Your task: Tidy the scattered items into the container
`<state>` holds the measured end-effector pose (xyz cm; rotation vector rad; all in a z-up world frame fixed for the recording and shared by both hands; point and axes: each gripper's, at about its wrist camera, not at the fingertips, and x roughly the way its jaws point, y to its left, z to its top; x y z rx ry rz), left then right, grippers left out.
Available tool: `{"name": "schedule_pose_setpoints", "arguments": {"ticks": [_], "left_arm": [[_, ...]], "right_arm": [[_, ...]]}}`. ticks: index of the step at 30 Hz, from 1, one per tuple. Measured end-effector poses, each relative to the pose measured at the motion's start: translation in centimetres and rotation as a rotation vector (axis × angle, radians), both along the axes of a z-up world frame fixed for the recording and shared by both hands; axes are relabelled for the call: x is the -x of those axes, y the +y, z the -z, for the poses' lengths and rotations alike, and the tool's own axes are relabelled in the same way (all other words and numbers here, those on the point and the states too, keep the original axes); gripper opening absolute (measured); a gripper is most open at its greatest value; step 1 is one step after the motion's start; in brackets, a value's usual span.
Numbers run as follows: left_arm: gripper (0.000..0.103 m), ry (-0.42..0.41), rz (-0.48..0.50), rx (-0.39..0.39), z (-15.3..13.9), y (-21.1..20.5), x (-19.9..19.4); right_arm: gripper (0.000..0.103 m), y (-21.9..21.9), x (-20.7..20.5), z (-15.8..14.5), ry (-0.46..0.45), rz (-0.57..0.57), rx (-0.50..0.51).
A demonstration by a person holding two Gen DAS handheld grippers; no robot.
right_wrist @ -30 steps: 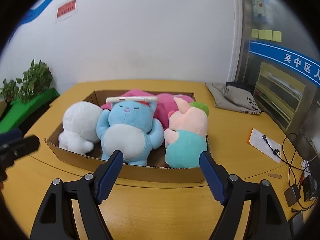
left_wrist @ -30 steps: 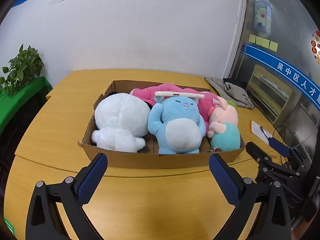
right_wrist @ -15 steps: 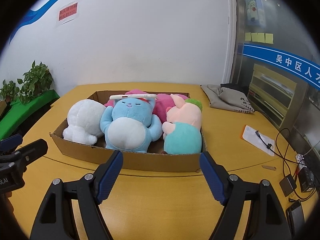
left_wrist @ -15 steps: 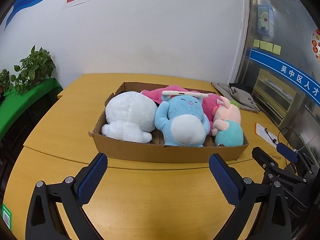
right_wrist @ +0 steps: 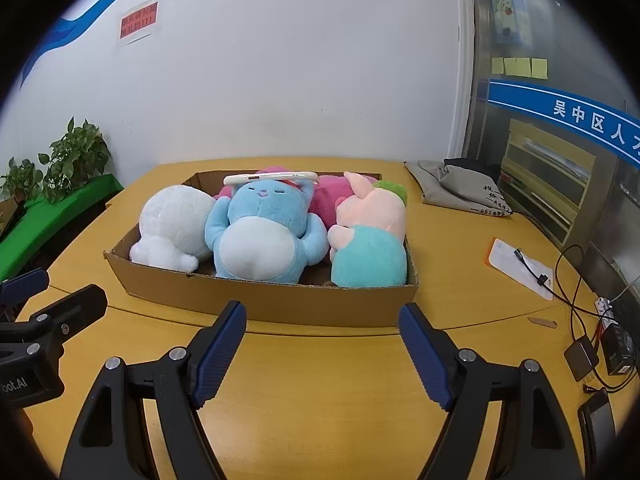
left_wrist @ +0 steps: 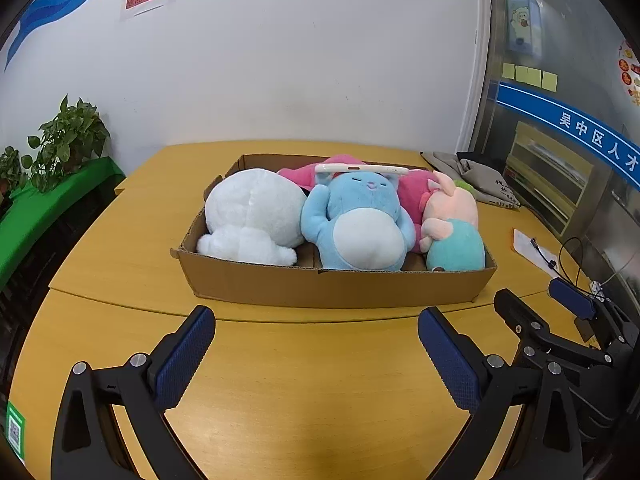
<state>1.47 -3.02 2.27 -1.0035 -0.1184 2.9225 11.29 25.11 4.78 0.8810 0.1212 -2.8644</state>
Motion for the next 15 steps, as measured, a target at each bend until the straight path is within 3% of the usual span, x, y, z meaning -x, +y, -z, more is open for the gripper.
{"name": "schedule_pose_setpoints", "arguments": {"ticks": [7, 15], "left_arm": [[0.103, -0.018, 0.018, 0.01, 0.8, 0.8, 0.3], [0.103, -0.026, 0.038, -0.035, 1.4, 0.6, -0.3]], "right_arm": [[0.079, 0.2, -0.3, 0.5, 0.002, 0.004, -0.013], [0.079, 0.0, -0.3, 1.1, 0.01, 0.017, 0.007]]}}
